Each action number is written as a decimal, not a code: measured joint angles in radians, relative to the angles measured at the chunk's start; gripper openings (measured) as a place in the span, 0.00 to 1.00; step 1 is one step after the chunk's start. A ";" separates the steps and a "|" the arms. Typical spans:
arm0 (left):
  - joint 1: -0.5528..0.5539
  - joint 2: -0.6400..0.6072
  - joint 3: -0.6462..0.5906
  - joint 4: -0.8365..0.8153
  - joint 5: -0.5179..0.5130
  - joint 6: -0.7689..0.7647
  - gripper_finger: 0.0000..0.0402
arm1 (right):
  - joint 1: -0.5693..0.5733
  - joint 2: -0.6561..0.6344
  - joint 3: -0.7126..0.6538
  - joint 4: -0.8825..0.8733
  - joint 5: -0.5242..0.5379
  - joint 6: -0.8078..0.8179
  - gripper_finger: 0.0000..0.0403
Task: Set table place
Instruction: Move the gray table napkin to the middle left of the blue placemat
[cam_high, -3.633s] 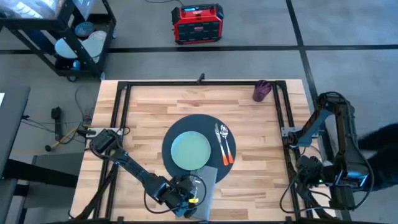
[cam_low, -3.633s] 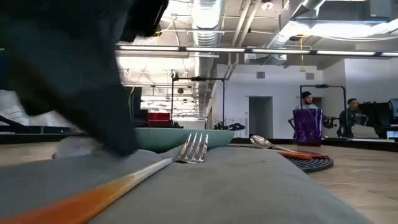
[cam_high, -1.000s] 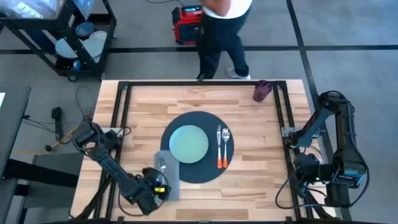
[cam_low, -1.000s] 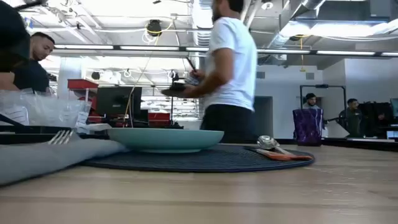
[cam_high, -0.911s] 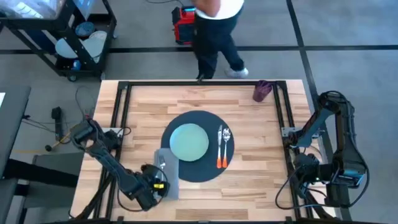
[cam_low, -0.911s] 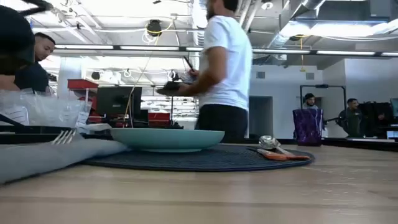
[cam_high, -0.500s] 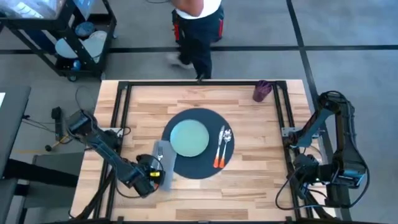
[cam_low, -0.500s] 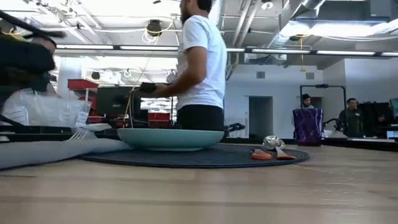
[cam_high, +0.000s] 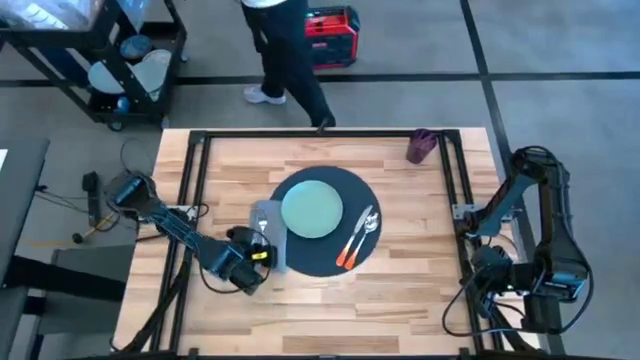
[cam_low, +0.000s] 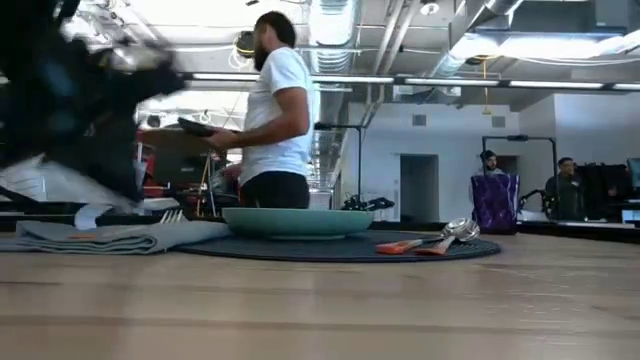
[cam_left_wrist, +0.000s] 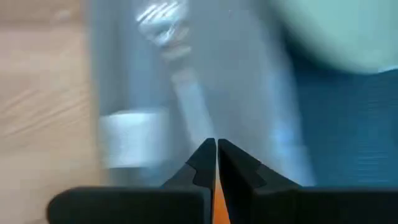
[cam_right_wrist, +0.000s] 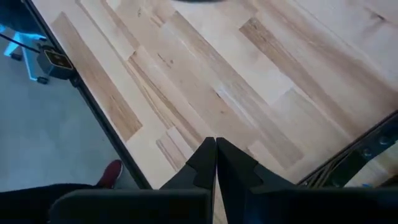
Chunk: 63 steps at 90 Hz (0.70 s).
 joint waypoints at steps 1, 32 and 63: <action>0.002 -0.002 0.007 -0.006 -0.003 0.008 0.00 | 0.000 0.000 0.000 0.000 0.000 -0.004 0.00; 0.128 0.011 0.179 0.403 -0.020 0.620 0.00 | 0.000 0.000 0.000 -0.022 0.000 -0.048 0.00; 0.159 0.235 0.209 0.723 0.158 0.679 0.00 | 0.018 0.001 0.000 -0.025 0.000 -0.067 0.00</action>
